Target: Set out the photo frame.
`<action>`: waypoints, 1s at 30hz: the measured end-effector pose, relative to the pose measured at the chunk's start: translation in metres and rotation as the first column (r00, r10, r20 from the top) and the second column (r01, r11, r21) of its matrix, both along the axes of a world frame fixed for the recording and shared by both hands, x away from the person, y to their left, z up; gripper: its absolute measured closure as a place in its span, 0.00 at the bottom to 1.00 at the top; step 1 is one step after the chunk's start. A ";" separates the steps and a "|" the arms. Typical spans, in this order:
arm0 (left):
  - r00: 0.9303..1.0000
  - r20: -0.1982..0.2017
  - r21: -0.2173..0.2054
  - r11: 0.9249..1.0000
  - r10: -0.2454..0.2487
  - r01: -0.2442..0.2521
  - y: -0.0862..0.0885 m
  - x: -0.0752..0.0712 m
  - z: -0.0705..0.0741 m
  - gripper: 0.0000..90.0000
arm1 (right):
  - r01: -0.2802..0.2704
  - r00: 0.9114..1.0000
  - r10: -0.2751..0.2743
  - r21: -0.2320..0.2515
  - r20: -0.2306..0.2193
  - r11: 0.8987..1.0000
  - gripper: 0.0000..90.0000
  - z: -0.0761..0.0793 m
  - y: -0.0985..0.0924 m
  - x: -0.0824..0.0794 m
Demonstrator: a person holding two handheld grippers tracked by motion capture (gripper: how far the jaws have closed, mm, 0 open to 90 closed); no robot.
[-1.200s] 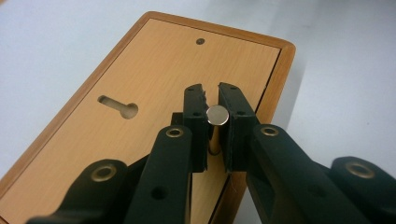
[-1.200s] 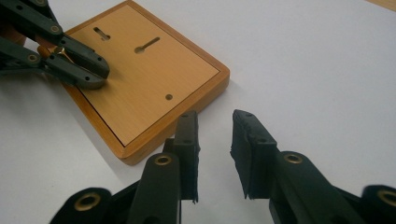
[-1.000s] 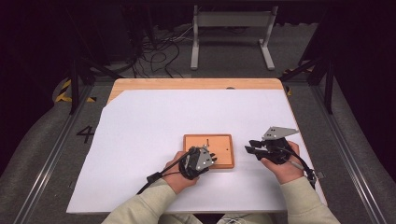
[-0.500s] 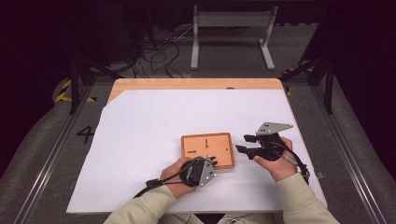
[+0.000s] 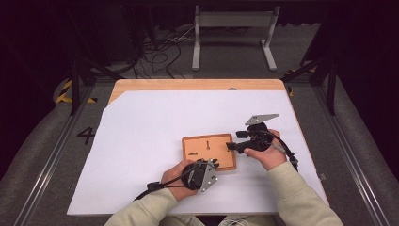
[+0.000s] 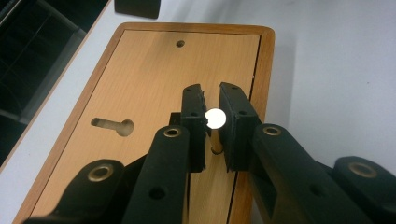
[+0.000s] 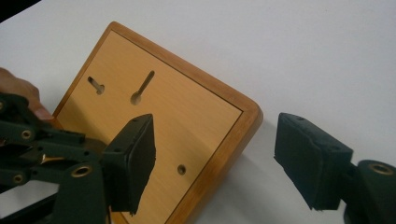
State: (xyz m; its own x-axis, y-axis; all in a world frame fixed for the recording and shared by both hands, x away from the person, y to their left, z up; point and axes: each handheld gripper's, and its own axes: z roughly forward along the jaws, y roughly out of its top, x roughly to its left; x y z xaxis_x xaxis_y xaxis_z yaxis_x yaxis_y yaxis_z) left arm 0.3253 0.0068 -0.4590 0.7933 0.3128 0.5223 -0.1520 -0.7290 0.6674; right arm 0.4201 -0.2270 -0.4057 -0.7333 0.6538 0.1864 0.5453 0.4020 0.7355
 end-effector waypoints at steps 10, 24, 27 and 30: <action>1.000 0.017 0.010 1.000 -0.003 0.003 -0.001 -0.002 0.000 0.90 | -0.005 0.992 0.011 0.048 -0.125 0.999 0.25 -0.017 0.005 0.020; 1.000 0.017 0.012 1.000 -0.008 0.007 -0.001 -0.002 0.000 0.91 | -0.043 0.980 0.057 0.080 -0.192 0.996 0.22 -0.032 0.018 0.028; 1.000 0.017 0.012 1.000 -0.009 0.008 -0.001 -0.002 0.000 0.90 | -0.054 0.976 0.073 0.098 -0.207 0.994 0.24 -0.033 0.020 0.029; 1.000 0.018 0.014 1.000 -0.010 0.010 -0.001 -0.002 0.000 0.91 | -0.062 0.971 0.086 0.113 -0.224 0.992 0.25 -0.035 0.021 0.029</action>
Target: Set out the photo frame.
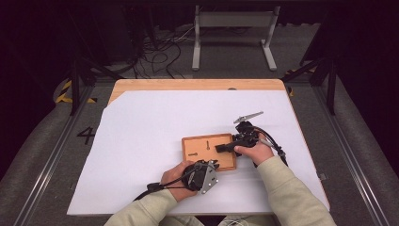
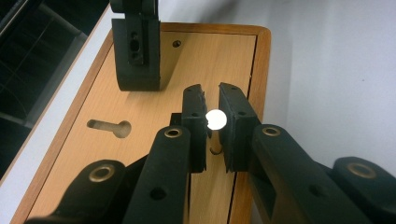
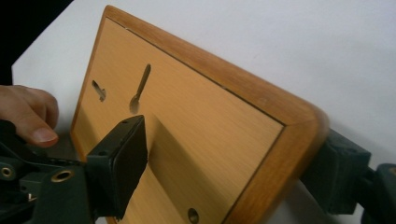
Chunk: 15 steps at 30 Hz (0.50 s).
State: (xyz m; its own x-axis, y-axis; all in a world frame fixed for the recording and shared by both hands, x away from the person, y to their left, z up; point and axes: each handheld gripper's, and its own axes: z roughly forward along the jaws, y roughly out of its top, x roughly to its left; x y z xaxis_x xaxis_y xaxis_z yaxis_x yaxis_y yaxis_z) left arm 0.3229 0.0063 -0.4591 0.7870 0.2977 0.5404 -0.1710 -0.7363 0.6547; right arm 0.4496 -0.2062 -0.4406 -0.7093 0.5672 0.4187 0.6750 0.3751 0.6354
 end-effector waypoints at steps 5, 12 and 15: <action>1.000 -0.011 -0.005 1.000 0.001 -0.001 0.000 0.000 0.000 0.91 | -0.003 0.999 0.004 0.029 -0.035 1.000 0.32 -0.002 -0.003 0.003; 0.999 -0.039 -0.008 1.000 -0.009 0.008 0.001 0.000 0.002 0.92 | -0.020 0.999 0.022 0.039 -0.049 0.999 0.39 0.003 -0.008 0.002; 0.998 -0.068 -0.008 1.000 -0.016 0.016 0.001 -0.001 0.003 0.90 | -0.032 0.998 0.035 0.052 -0.045 0.998 0.43 0.004 -0.011 0.002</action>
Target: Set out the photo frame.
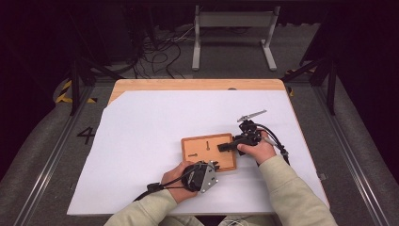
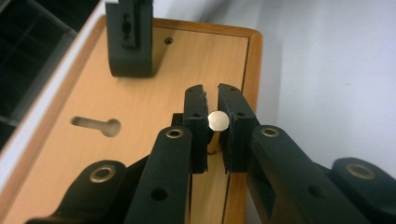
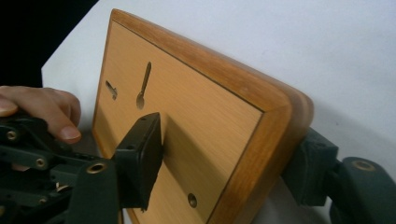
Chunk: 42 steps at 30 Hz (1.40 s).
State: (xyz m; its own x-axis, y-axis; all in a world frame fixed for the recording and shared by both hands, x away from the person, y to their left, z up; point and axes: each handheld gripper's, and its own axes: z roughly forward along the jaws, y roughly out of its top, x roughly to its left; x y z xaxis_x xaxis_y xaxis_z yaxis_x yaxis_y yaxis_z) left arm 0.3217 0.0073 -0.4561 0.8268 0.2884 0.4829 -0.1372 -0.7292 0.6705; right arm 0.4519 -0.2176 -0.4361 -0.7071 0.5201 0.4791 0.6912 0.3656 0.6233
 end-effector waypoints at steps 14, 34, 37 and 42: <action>0.967 -0.243 -0.269 0.963 -0.072 0.005 0.039 -0.006 0.043 0.55 | -0.107 0.981 0.114 -0.053 0.155 0.993 0.56 0.026 -0.008 -0.025; 0.964 -0.256 -0.467 0.863 0.075 -0.191 0.103 0.011 0.068 0.51 | -0.183 0.875 0.266 -0.234 0.405 0.955 0.61 0.042 -0.010 -0.073; 0.961 -0.257 -0.490 0.843 0.104 -0.222 0.113 0.014 0.070 0.51 | -0.187 0.860 0.285 -0.258 0.424 0.948 0.63 0.044 -0.010 -0.080; 0.949 -0.285 -0.515 0.814 0.133 -0.269 0.125 0.020 0.068 0.50 | -0.182 0.836 0.311 -0.307 0.452 0.934 0.64 0.047 -0.008 -0.092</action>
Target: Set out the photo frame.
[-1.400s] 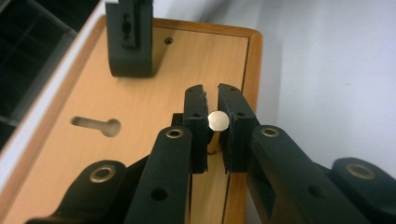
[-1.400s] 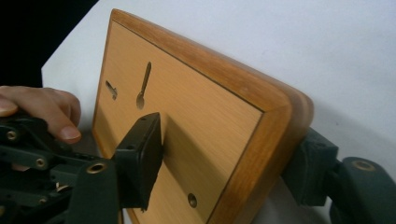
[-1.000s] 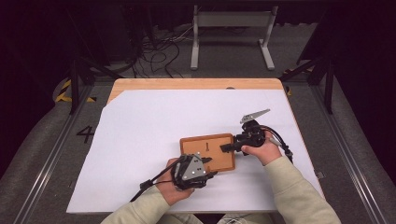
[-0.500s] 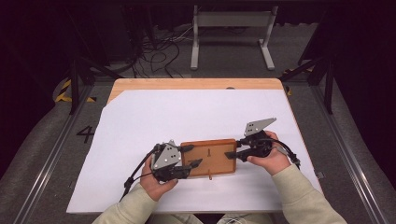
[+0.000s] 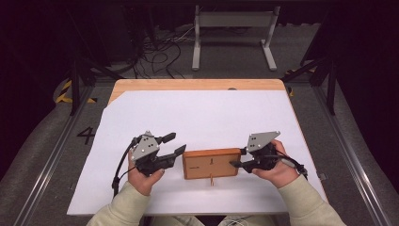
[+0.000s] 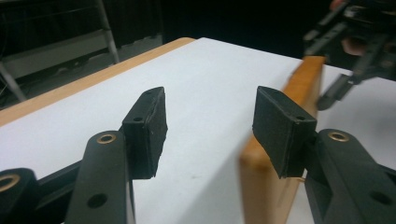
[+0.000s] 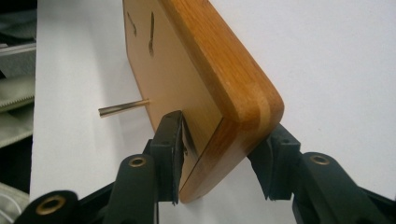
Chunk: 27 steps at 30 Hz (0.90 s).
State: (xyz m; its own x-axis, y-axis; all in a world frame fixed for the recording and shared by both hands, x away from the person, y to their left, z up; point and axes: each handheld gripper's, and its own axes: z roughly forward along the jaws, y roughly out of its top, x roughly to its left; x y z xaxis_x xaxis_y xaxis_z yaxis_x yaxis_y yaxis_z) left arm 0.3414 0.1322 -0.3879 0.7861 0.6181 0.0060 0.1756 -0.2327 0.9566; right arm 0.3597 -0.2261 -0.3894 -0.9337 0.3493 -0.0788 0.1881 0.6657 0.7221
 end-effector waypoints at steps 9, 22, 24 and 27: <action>0.999 -0.036 0.015 1.000 0.027 -0.026 0.007 0.009 -0.009 0.50 | -0.032 0.998 0.034 -0.031 0.051 0.999 0.70 0.001 -0.002 -0.022; 0.997 -0.072 0.038 0.999 0.017 -0.015 0.005 0.015 -0.018 0.49 | -0.051 0.998 0.052 -0.052 0.018 0.997 0.70 -0.005 -0.011 -0.039; 0.997 -0.073 0.044 0.999 0.014 -0.011 0.004 0.016 -0.019 0.49 | -0.046 0.999 0.047 -0.053 0.011 0.998 0.66 -0.007 -0.011 -0.042; 0.997 -0.076 0.049 0.999 0.013 -0.009 0.004 0.017 -0.019 0.49 | -0.035 0.999 0.036 -0.052 0.010 0.998 0.66 -0.008 -0.011 -0.045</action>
State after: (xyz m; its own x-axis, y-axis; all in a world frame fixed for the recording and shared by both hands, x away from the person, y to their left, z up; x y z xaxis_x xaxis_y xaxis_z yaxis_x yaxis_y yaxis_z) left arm 0.3585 0.1364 -0.4071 0.7783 0.6274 -0.0238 0.2508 -0.2758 0.9279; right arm 0.3150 -0.2374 -0.3978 -0.9445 0.3111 -0.1059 0.1562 0.7085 0.6882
